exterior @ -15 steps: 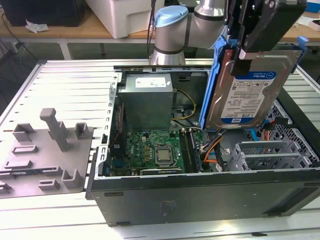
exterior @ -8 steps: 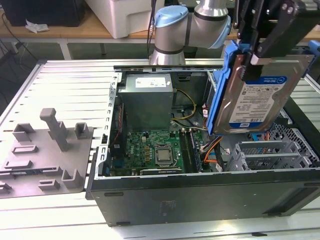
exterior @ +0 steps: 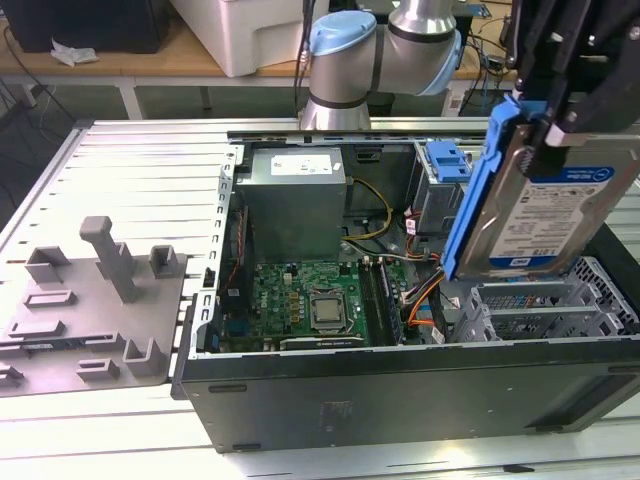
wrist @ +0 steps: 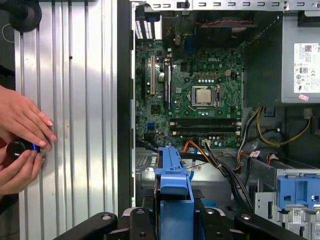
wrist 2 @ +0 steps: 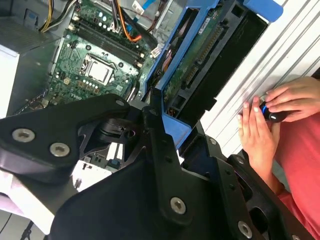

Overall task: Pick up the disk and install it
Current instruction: 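Insert the disk into the insertion slot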

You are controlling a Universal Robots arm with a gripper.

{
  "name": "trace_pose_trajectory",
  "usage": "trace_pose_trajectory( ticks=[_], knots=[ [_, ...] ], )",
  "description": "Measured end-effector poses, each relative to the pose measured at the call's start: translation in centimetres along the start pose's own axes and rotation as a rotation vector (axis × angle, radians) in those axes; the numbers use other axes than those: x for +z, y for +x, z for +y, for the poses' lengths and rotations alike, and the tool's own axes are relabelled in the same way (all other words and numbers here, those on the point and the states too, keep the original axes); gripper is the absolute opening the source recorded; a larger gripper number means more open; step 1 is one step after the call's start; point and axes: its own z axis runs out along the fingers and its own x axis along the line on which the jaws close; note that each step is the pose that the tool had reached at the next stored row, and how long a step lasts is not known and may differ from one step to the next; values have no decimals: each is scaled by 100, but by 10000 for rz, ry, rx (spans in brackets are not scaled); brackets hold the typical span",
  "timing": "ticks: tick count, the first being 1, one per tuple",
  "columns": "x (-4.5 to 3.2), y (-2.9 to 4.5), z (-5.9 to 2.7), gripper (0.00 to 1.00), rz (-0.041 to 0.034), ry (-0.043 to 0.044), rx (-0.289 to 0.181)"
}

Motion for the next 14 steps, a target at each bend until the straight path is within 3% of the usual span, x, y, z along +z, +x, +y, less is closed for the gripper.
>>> trace_pose_trajectory(
  ticks=[5, 14],
  knots=[
    [26, 12, -147, 36, -95, 0, 0],
    [71, 10, -338, 36, -225, -2, 2]
  ],
)
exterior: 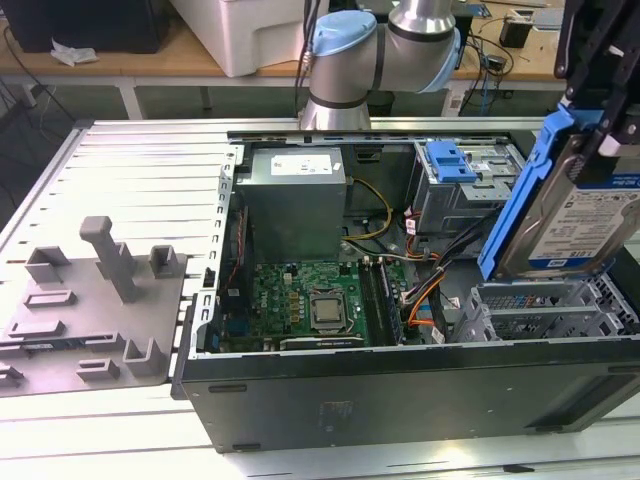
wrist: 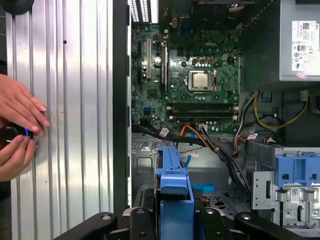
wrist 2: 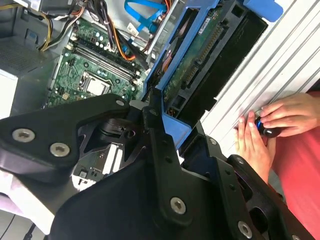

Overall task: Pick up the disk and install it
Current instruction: 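Insert the disk into the insertion slot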

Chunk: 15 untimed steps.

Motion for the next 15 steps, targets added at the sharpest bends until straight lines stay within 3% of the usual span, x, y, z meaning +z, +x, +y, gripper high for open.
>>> trace_pose_trajectory(
  ticks=[7, 15],
  knots=[
    [56, -1, -89, 36, -116, 0, 0],
    [125, -2, -100, 36, -214, -1, 1]
  ],
)
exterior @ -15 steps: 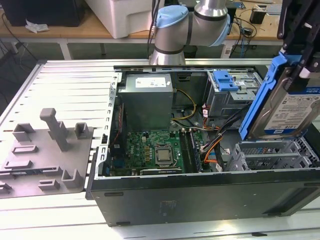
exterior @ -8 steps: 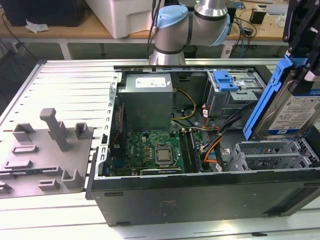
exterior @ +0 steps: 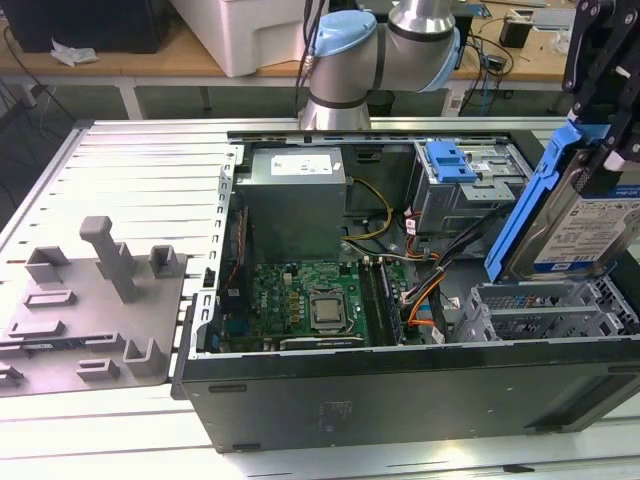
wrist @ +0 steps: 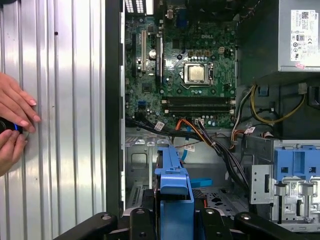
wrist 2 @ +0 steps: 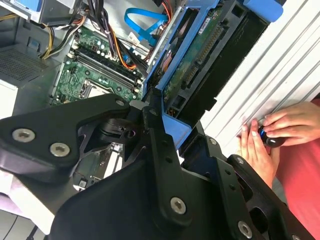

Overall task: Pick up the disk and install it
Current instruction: 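Insert the disk into the insertion slot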

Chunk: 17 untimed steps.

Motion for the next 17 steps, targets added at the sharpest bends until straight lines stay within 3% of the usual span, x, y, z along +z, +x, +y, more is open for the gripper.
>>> trace_pose_trajectory(
  ticks=[4, 17],
  knots=[
    [24, 1, -6, 36, -38, 0, 1],
    [134, 41, -22, 36, -56, -1, 4]
  ],
)
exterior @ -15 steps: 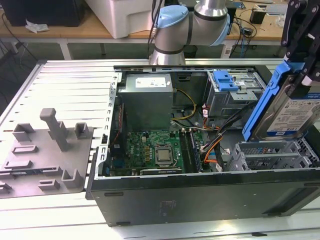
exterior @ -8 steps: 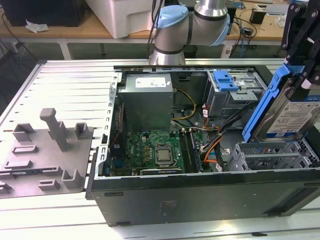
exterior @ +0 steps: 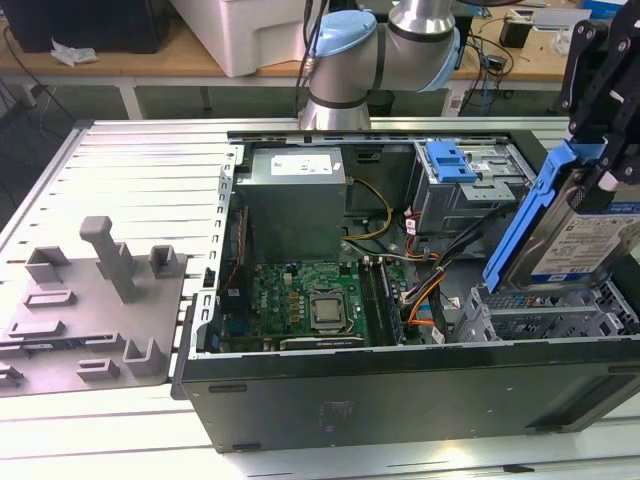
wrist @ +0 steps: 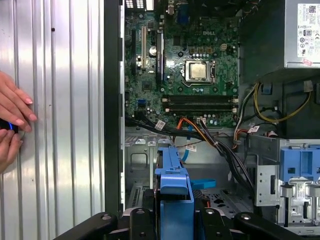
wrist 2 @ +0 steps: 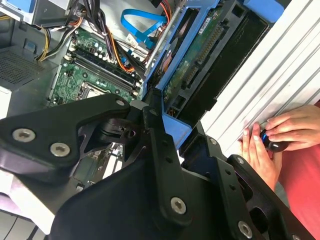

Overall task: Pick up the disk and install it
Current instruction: 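Insert the disk into the insertion slot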

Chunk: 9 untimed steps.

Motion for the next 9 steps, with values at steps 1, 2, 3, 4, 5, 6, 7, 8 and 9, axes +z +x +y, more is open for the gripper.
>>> trace_pose_trajectory(
  ticks=[1, 2, 3, 4, 5, 6, 7, 8, 9],
  knots=[
    [5, 1, 0, 36, 0, 1, 0],
    [11, 1, 0, 36, 0, 0, 1],
    [15, 2, 0, 36, 1, 0, 1],
    [20, 2, 0, 36, 1, 0, 2],
    [26, 2, 0, 36, 0, 0, 3],
    [31, 2, 0, 36, 1, 1, 3],
    [39, 2, 0, 36, 0, 0, 4],
    [46, 2, 0, 36, 1, 0, 4],
    [55, 3, 0, 36, 1, 0, 5]
  ],
)
